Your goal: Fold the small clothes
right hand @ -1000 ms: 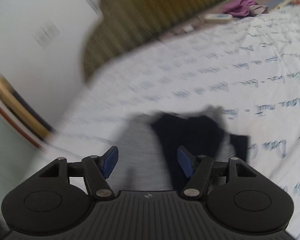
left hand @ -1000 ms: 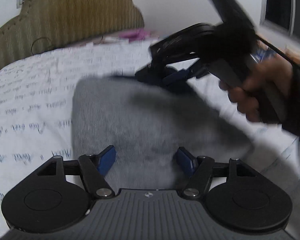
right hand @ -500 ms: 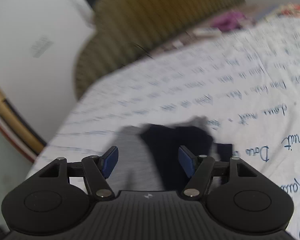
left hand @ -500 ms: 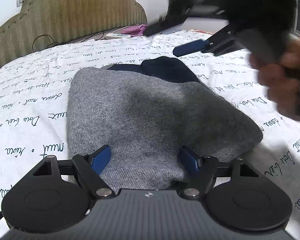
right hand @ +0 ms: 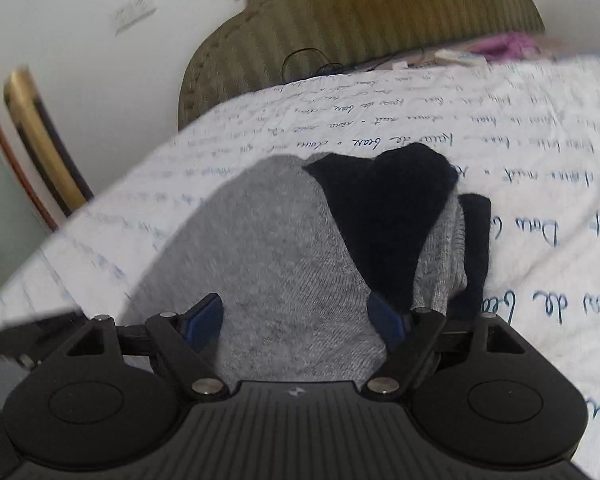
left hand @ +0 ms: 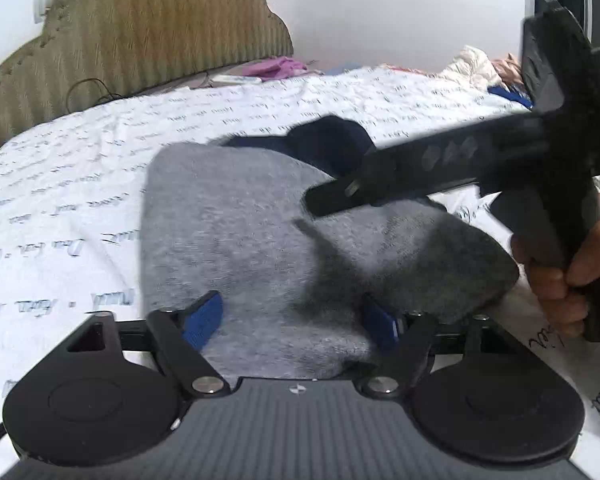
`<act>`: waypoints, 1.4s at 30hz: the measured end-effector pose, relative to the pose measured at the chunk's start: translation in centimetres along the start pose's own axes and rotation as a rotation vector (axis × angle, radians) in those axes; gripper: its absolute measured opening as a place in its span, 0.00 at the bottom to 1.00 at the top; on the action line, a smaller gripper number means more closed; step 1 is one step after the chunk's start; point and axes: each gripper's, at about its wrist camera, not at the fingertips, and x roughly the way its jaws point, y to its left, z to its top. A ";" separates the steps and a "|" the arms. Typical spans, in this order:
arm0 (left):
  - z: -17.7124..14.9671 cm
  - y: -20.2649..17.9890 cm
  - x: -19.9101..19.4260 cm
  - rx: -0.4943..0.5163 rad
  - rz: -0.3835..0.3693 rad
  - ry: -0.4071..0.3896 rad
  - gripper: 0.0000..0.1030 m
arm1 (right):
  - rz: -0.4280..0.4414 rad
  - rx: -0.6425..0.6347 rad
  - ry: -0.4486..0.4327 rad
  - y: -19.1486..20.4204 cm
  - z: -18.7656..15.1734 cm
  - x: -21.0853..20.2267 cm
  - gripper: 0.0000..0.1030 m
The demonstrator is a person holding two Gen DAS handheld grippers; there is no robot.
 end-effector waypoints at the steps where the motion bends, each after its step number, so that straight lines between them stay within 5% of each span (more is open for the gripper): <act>1: 0.0 0.4 -1.0 -0.013 -0.003 -0.014 0.70 | 0.003 0.049 -0.010 0.0 -0.1 -1.1 0.78; 4: -0.5 1.8 -4.3 -0.049 -0.011 -0.089 0.74 | -0.010 0.101 -0.087 1.6 -0.2 -4.7 0.78; 7: -1.1 2.3 -4.7 -0.048 -0.001 -0.076 0.79 | 0.052 0.075 -0.143 3.7 -1.2 -7.1 0.81; 9: -1.9 2.5 -3.5 -0.058 0.046 -0.022 0.81 | 0.041 0.058 -0.095 4.2 -2.1 -6.4 0.81; 11: -2.5 3.4 -2.8 -0.114 0.069 0.021 0.78 | -0.067 0.037 0.032 3.4 -3.4 -3.7 0.81; 14: -2.6 5.1 -4.7 -0.217 0.057 0.001 0.79 | -0.044 0.048 -0.002 3.1 -4.5 -4.8 0.81; 18: -2.8 8.0 -4.5 -0.429 -0.058 0.083 0.73 | -0.007 0.150 -0.076 1.8 -4.9 -8.4 0.84; 22: -2.7 10.8 -3.5 -0.676 -0.250 0.111 0.66 | -0.069 0.323 -0.020 -2.0 -5.7 -8.7 0.85; 24: -2.5 11.3 -2.3 -0.753 -0.312 0.139 0.52 | -0.044 0.386 0.024 -3.2 -6.1 -8.3 0.85; 28: -1.8 10.7 -0.6 -0.711 -0.262 0.206 0.12 | 0.073 0.436 0.062 -3.6 -6.1 -7.0 0.80; 29: -1.5 10.6 -0.4 -0.696 -0.266 0.220 0.11 | 0.104 0.438 0.061 -3.4 -5.9 -6.7 0.53; 31: -0.7 10.6 -0.5 -0.662 -0.260 0.233 0.09 | 0.098 0.420 0.085 -2.9 -5.9 -6.0 0.22; 38: 2.8 11.9 -4.4 -0.507 -0.322 0.199 0.08 | 0.139 0.298 0.049 -0.3 -4.3 -8.0 0.19; 42: 0.3 12.3 -1.8 -0.495 -0.251 0.292 0.11 | 0.070 0.241 0.114 -0.7 -5.8 -7.9 0.19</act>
